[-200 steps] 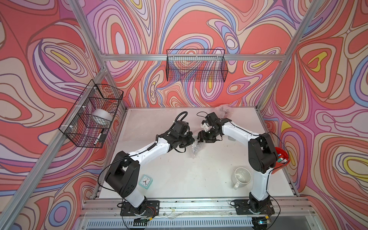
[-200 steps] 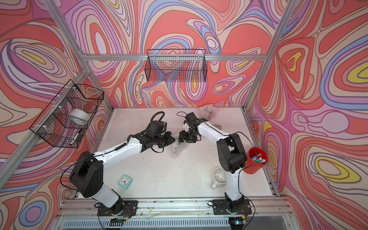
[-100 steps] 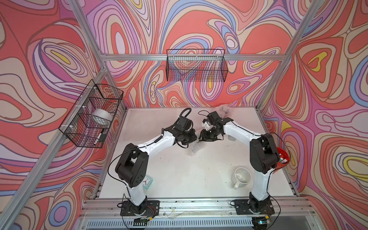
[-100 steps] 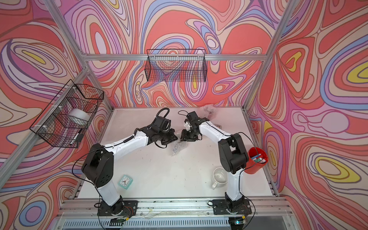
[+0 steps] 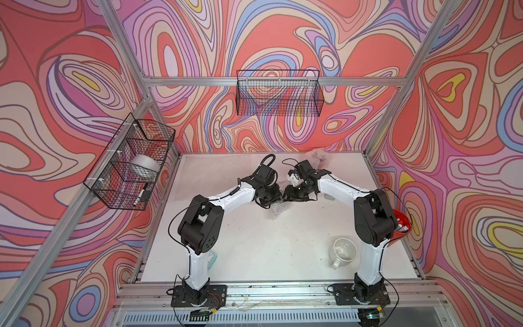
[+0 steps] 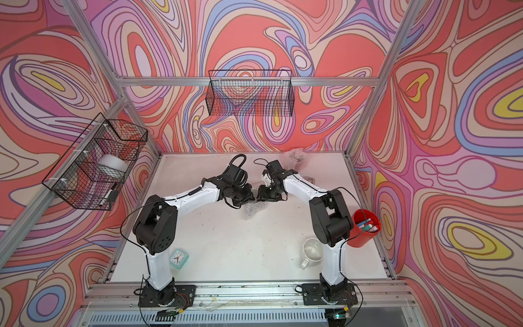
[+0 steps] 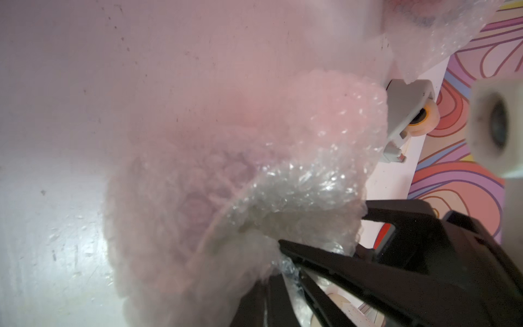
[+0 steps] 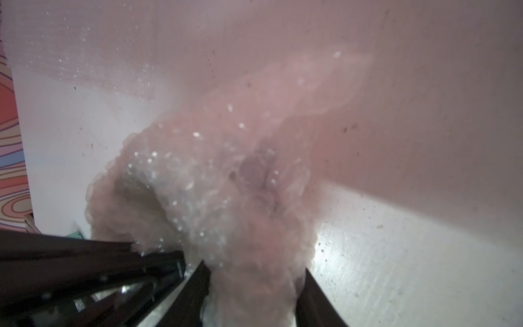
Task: Wrap mugs in bubble wrap
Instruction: Wrap the mug in bubble wrap.
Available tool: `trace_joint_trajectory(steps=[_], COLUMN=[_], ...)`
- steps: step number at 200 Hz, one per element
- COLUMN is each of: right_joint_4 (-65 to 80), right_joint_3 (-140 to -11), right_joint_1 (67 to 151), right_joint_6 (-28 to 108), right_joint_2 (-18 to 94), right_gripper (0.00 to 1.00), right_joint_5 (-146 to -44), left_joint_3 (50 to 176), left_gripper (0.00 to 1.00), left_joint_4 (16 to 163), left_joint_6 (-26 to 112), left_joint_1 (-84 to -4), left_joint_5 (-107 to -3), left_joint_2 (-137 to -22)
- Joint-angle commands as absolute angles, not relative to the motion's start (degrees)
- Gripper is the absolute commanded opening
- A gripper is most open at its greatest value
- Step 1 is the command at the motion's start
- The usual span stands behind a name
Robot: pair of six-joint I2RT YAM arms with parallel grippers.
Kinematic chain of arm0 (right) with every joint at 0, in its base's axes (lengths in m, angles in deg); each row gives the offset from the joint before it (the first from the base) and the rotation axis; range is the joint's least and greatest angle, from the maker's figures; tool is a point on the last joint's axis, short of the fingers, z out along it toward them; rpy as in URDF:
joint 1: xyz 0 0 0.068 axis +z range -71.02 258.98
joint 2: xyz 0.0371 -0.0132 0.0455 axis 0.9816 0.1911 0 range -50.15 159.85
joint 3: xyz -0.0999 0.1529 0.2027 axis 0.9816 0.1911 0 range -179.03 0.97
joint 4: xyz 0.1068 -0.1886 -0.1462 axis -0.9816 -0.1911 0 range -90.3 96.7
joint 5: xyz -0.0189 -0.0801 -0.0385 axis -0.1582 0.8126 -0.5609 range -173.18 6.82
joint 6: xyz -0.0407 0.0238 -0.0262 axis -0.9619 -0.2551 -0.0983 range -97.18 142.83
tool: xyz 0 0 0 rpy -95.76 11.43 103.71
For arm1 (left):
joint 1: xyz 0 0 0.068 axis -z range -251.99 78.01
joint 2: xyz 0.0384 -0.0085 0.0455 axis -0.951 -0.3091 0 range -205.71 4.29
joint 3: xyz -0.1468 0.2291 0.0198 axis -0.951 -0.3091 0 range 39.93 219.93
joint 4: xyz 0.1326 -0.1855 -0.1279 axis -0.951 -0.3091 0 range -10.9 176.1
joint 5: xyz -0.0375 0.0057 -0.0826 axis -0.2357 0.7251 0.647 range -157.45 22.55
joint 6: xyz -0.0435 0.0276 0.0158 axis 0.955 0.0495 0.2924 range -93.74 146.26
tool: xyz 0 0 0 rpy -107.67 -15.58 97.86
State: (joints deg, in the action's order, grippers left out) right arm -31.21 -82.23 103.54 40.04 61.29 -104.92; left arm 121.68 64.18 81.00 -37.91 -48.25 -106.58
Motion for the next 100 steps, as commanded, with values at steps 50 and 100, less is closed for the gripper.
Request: trace_joint_trajectory(steps=[50, 100], right_joint_4=[-20.25, -19.97], right_joint_3=[-69.27, -67.95], right_joint_1=[102.10, 102.19], right_joint_6=[38.68, 35.00], right_joint_2=[47.50, 46.74], right_gripper=[0.58, 0.70], right_joint_5=[-105.27, -106.66], left_joint_3=[121.35, 123.15], left_gripper=[0.12, 0.19], left_joint_4=[62.20, 62.33], left_joint_6=[82.69, 83.13], left_joint_1=[-38.51, -38.58], left_joint_5=[-47.70, -46.66], left_joint_2=[-109.48, -110.47])
